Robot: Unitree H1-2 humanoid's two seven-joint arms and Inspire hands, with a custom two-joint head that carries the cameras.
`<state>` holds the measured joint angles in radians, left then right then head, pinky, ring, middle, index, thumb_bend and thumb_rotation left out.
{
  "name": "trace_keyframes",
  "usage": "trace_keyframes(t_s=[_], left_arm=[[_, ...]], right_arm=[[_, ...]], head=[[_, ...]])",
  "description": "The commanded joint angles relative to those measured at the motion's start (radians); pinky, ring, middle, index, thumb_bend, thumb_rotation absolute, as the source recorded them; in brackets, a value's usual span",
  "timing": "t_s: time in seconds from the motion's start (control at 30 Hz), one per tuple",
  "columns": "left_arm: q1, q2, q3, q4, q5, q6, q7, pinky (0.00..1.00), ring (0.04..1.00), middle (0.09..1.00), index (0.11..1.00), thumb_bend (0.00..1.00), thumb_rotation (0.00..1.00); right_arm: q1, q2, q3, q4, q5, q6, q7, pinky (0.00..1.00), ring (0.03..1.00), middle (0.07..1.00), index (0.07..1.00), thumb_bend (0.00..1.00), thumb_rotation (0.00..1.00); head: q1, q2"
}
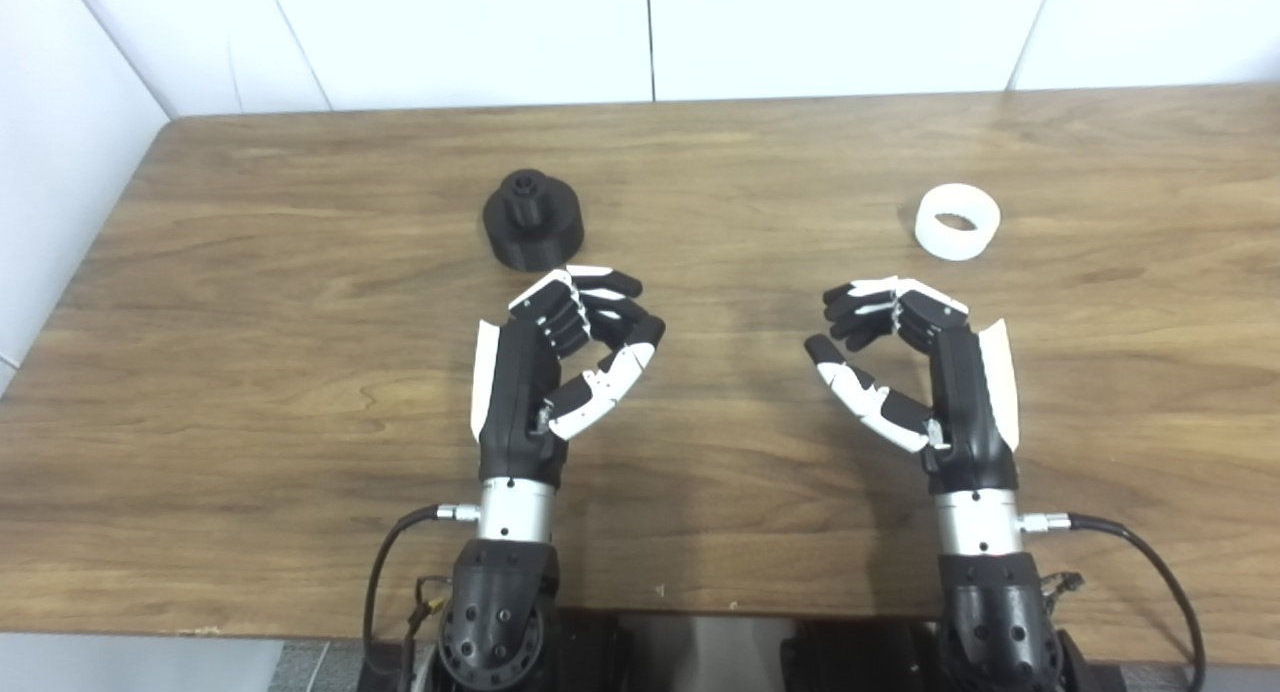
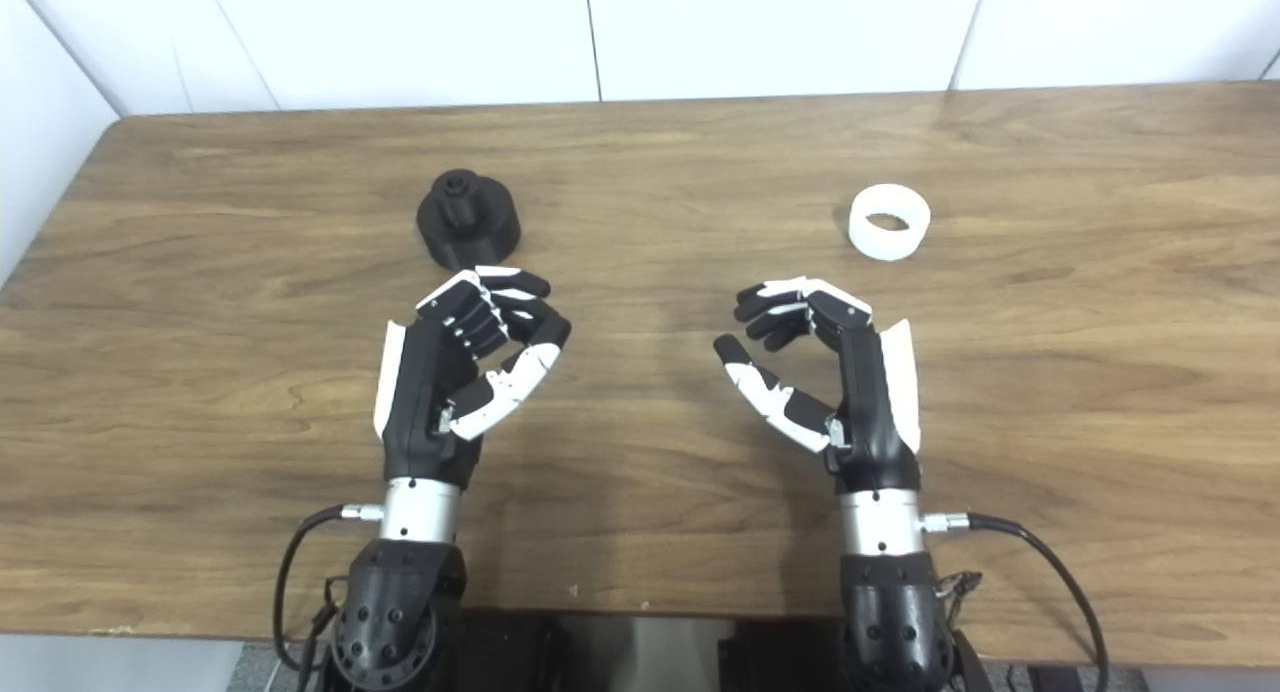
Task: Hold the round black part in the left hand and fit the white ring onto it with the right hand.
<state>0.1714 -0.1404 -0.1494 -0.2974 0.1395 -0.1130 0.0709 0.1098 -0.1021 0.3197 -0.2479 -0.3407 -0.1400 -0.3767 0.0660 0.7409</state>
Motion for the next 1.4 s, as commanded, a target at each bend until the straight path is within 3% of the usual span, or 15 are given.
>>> trace_keyframes(t_s=[0.0,0.17,0.23,0.37,0.67,0.97,1.37], left_arm=[[0.062,0.014,0.004,-0.030,-0.006,-0.014,-0.004,0.32,0.388,0.468,0.507,0.51,0.00],[0.063,0.013,0.004,-0.029,-0.009,-0.016,-0.004,0.32,0.384,0.466,0.508,0.51,0.00],[0.062,0.013,0.005,-0.029,-0.010,-0.016,-0.004,0.32,0.381,0.465,0.508,0.51,0.00],[0.062,0.014,0.005,-0.027,-0.010,-0.020,-0.004,0.32,0.383,0.465,0.507,0.51,0.00],[0.063,0.013,0.004,-0.023,-0.008,-0.024,-0.004,0.33,0.388,0.467,0.506,0.51,0.00],[0.066,-0.009,-0.021,0.032,0.033,-0.080,0.021,0.33,0.393,0.473,0.501,0.51,0.00],[0.067,-0.024,-0.043,0.050,0.053,-0.086,0.047,0.33,0.399,0.473,0.502,0.51,0.00]], right_arm=[[0.064,0.109,0.000,-0.038,-0.004,-0.023,-0.008,0.41,0.495,0.597,0.499,0.49,0.17],[0.064,0.106,0.002,-0.035,-0.004,-0.029,-0.006,0.41,0.489,0.598,0.499,0.49,0.17],[0.064,0.105,0.003,-0.037,-0.004,-0.028,-0.005,0.41,0.493,0.605,0.734,0.46,0.39],[0.065,0.104,0.004,-0.038,-0.001,-0.025,-0.002,0.42,0.494,0.604,0.818,0.46,0.46],[0.067,0.101,0.003,-0.039,0.010,-0.027,0.004,0.42,0.502,0.605,0.831,0.46,0.47],[0.079,0.065,-0.025,-0.021,0.042,-0.064,0.012,0.41,0.505,0.614,0.808,0.46,0.51],[0.087,0.050,-0.059,-0.003,0.065,-0.099,0.034,0.43,0.513,0.629,0.785,0.49,0.49]], head=[[0.001,0.001],[0.000,0.002],[0.000,0.002],[0.001,0.003],[0.017,-0.007],[0.194,-0.061],[0.220,-0.072]])
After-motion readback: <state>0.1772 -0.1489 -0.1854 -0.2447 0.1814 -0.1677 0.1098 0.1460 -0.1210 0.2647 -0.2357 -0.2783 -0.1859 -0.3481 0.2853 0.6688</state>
